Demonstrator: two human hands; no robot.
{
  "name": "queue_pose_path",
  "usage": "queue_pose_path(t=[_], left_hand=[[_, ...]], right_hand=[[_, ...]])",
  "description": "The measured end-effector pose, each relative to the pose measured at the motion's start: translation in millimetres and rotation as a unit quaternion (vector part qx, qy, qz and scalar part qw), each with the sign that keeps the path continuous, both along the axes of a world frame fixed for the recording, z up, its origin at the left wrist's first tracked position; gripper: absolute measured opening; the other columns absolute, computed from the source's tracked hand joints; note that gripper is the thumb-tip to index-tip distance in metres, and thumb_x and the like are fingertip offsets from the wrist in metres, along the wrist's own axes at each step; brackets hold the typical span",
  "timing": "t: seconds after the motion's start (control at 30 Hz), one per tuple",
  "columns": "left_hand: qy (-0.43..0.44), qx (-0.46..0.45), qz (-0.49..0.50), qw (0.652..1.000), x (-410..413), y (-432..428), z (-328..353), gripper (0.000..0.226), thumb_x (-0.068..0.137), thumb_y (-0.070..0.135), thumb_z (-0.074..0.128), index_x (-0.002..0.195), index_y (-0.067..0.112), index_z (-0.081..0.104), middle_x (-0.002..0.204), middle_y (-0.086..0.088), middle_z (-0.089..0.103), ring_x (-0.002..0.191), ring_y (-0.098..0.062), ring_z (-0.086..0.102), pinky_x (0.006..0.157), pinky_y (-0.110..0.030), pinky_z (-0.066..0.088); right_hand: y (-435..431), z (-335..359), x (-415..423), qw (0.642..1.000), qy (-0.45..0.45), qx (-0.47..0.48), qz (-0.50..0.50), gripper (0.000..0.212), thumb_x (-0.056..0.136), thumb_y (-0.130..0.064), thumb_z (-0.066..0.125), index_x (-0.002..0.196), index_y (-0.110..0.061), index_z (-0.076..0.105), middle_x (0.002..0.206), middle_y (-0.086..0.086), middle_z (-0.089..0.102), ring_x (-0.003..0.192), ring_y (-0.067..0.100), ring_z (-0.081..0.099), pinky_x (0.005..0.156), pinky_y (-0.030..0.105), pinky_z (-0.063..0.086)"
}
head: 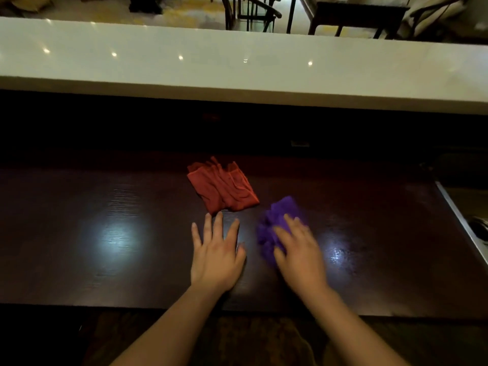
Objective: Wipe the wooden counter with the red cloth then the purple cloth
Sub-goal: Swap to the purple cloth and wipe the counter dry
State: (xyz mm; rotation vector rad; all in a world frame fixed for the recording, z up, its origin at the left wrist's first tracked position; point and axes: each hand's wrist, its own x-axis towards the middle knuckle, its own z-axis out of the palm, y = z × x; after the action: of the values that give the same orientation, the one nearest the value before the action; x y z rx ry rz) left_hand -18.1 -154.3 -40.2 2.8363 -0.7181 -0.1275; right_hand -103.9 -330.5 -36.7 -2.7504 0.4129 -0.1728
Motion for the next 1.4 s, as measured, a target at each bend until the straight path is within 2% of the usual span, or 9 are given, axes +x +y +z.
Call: queue_pose_path(t=[0.13,0.23,0.4,0.67,0.8,0.93,1.03,1.2,1.4], left_hand=[[-0.019,0.01,0.003,1.0,0,-1,-5,0.059,0.09,0.048,0.033,0.144,0.026,0.042,0.153,-0.017,0.037,0.146,-0.038,0.021,0.116,-0.062,0.014],[-0.027,0.013,-0.002,1.0,-1,-2,-5,0.058,0.09,0.047,0.035,0.142,0.025,0.044,0.152,-0.017,0.039,0.144,-0.038,0.025,0.115,-0.063,0.018],[-0.025,0.007,0.006,1.0,-1,-3,-3,0.06,0.089,0.048,0.032,0.144,0.027,0.043,0.155,-0.015,0.036,0.146,-0.035,0.021,0.117,-0.061,0.013],[-0.023,-0.008,0.009,1.0,-1,-2,-2,0.058,0.09,0.047,0.033,0.144,0.028,0.042,0.156,-0.013,0.034,0.147,-0.033,0.018,0.118,-0.059,0.011],[-0.022,-0.007,0.01,1.0,-1,-3,-3,0.056,0.091,0.047,0.035,0.144,0.029,0.042,0.156,-0.013,0.035,0.147,-0.033,0.02,0.118,-0.059,0.013],[-0.029,-0.008,0.012,0.999,0,-2,-6,0.054,0.09,0.044,0.038,0.142,0.029,0.044,0.154,-0.014,0.038,0.145,-0.034,0.024,0.116,-0.061,0.017],[-0.029,-0.014,0.008,0.999,-1,-1,-8,0.053,0.091,0.044,0.04,0.142,0.03,0.043,0.154,-0.013,0.038,0.146,-0.033,0.023,0.116,-0.061,0.018],[-0.034,-0.015,0.011,0.999,0,-2,-10,0.054,0.09,0.045,0.04,0.141,0.03,0.044,0.152,-0.013,0.04,0.145,-0.034,0.024,0.116,-0.061,0.019],[-0.032,-0.005,0.008,0.999,0,-1,-7,0.058,0.085,0.044,0.04,0.14,0.025,0.048,0.152,-0.015,0.04,0.143,-0.036,0.028,0.115,-0.062,0.021]], right_hand=[[19,-14,-43,0.995,-0.004,-0.004,0.096,0.053,0.078,-0.038,0.055,0.13,-0.032,0.051,0.149,0.006,0.044,0.138,0.026,0.039,0.117,0.04,0.026],[-4,-9,7,0.999,-0.02,-0.009,0.041,0.051,0.081,-0.039,0.06,0.13,-0.022,0.058,0.145,0.014,0.048,0.135,0.033,0.044,0.114,0.044,0.033],[-26,7,91,1.0,0.02,0.01,-0.018,0.057,0.09,-0.04,0.054,0.144,-0.024,0.041,0.159,0.009,0.026,0.147,0.028,0.018,0.121,0.038,0.012],[-44,-4,20,0.987,-0.008,0.011,0.158,0.053,0.074,-0.027,0.059,0.127,-0.022,0.06,0.142,0.009,0.052,0.133,0.029,0.048,0.113,0.045,0.032],[-63,9,118,0.999,0.02,-0.004,0.045,0.056,0.085,-0.025,0.059,0.14,-0.023,0.046,0.153,0.007,0.038,0.143,0.027,0.03,0.119,0.039,0.019],[-60,11,165,0.981,0.064,-0.001,0.181,0.066,0.088,-0.021,0.051,0.149,-0.033,0.028,0.16,-0.002,0.024,0.148,0.022,0.014,0.121,0.039,0.007],[-90,13,142,0.973,0.066,0.023,0.219,0.069,0.084,-0.013,0.055,0.147,-0.031,0.034,0.155,0.0,0.035,0.147,0.017,0.021,0.12,0.035,0.01],[-81,21,113,0.997,0.035,0.045,0.055,0.064,0.082,-0.01,0.058,0.143,-0.024,0.043,0.15,0.003,0.043,0.143,0.021,0.03,0.118,0.033,0.014],[15,7,11,0.985,0.002,0.048,0.163,0.056,0.08,-0.035,0.05,0.136,-0.03,0.049,0.145,-0.003,0.051,0.138,0.021,0.04,0.118,0.04,0.024]])
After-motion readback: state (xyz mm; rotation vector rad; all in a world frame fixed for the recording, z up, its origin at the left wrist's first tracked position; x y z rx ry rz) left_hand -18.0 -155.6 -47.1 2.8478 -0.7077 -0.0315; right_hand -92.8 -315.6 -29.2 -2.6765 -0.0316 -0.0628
